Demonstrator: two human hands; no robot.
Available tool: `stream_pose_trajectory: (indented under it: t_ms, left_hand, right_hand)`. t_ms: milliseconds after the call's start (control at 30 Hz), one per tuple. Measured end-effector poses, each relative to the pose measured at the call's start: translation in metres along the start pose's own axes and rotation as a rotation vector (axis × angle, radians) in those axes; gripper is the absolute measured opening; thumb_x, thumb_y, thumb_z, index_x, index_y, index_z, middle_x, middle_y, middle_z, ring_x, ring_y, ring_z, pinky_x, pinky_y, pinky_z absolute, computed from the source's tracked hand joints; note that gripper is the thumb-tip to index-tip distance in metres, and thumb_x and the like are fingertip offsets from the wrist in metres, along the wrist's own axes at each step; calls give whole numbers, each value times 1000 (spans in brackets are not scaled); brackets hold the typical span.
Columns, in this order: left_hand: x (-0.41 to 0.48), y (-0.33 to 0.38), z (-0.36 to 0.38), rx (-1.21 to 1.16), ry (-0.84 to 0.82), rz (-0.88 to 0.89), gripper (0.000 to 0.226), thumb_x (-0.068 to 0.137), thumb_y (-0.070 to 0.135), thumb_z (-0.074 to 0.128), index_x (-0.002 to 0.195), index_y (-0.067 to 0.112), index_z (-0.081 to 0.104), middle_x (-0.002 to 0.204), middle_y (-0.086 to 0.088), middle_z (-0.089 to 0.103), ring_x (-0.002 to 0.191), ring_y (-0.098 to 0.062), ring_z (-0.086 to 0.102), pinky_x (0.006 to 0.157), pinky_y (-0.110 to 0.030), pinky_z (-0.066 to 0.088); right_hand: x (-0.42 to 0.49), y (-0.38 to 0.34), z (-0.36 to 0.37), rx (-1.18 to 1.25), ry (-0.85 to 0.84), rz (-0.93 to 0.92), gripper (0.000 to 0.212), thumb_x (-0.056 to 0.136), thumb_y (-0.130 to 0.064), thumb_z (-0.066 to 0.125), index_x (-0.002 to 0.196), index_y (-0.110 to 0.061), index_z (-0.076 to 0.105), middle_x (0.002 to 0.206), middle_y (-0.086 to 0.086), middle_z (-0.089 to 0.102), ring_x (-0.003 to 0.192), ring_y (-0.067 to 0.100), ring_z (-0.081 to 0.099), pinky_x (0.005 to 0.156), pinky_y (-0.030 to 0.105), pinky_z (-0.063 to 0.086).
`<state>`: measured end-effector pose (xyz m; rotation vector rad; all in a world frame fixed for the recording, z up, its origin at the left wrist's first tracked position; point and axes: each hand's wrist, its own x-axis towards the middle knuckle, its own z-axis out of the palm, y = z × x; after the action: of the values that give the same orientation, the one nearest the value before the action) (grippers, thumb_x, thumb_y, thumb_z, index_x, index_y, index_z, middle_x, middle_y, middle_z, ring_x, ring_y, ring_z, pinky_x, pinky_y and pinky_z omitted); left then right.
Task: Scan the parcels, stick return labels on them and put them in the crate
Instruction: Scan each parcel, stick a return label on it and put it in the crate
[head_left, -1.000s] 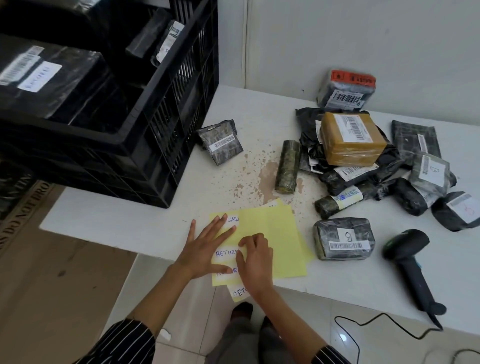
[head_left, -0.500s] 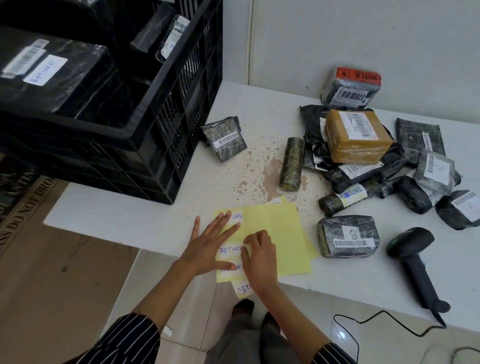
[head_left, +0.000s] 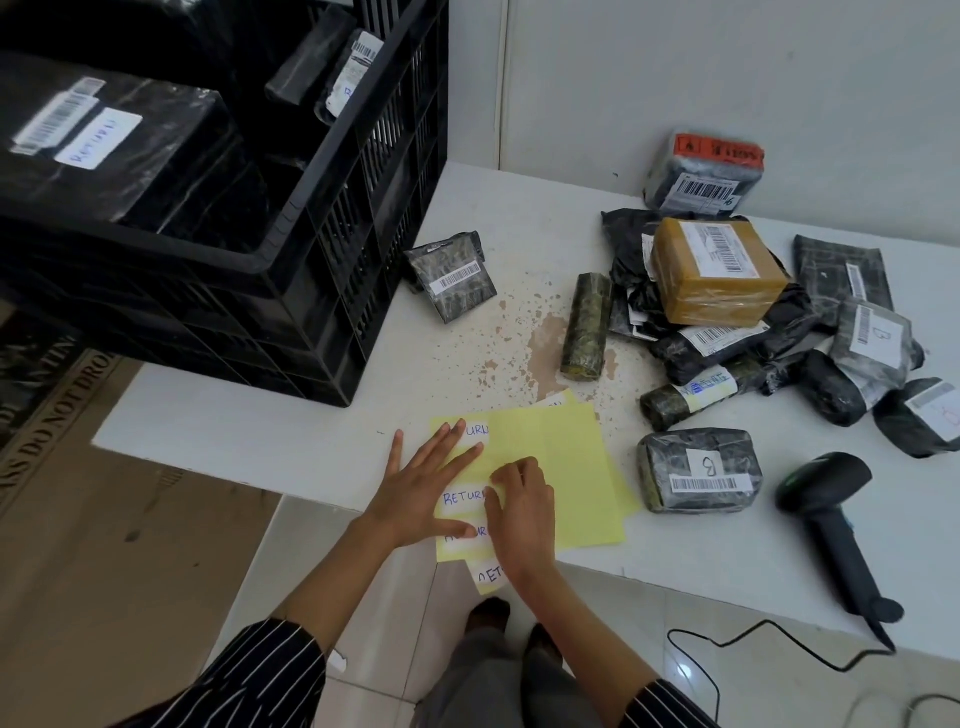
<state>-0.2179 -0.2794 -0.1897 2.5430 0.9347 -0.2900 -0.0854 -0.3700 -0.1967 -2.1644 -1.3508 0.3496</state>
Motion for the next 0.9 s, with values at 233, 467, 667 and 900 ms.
stream_pose_trajectory:
  t_ms: [233, 467, 667, 900]
  left_hand:
    - [-2, -1, -1, -29, 65, 9, 116, 58, 92, 25, 147, 27, -13, 154, 14, -19, 139, 1, -22, 108, -44, -28]
    - [-2, -2, -2, -57, 77, 19, 116, 61, 88, 41, 149, 28, -6, 154, 15, -18, 140, 2, -20, 110, -44, -26]
    - [3, 8, -14, -85, 85, 19, 109, 65, 78, 50, 150, 22, 10, 155, 10, -11, 143, -6, -10, 110, -40, -26]
    - [32, 87, -36, -242, 191, 113, 62, 90, 51, 46, 143, 20, 34, 157, 2, 11, 146, -12, 7, 114, -28, -13]
  right_hand:
    - [2, -6, -6, -81, -34, -48, 22, 64, 11, 54, 72, -10, 51, 73, 4, 50, 60, 22, 47, 52, 29, 34]
    - [-9, -4, -35, 168, -224, 1, 28, 81, 12, 40, 84, -16, 44, 86, 6, 53, 73, 22, 48, 66, 34, 38]
    - [8, 29, -113, 417, -219, 101, 25, 92, -10, 57, 83, -30, 44, 94, -2, 55, 85, 3, 54, 67, 9, 40]
    - [47, 110, -214, 212, -264, 174, 12, 93, -7, 53, 83, -15, 54, 101, 6, 43, 82, 9, 46, 70, 5, 39]
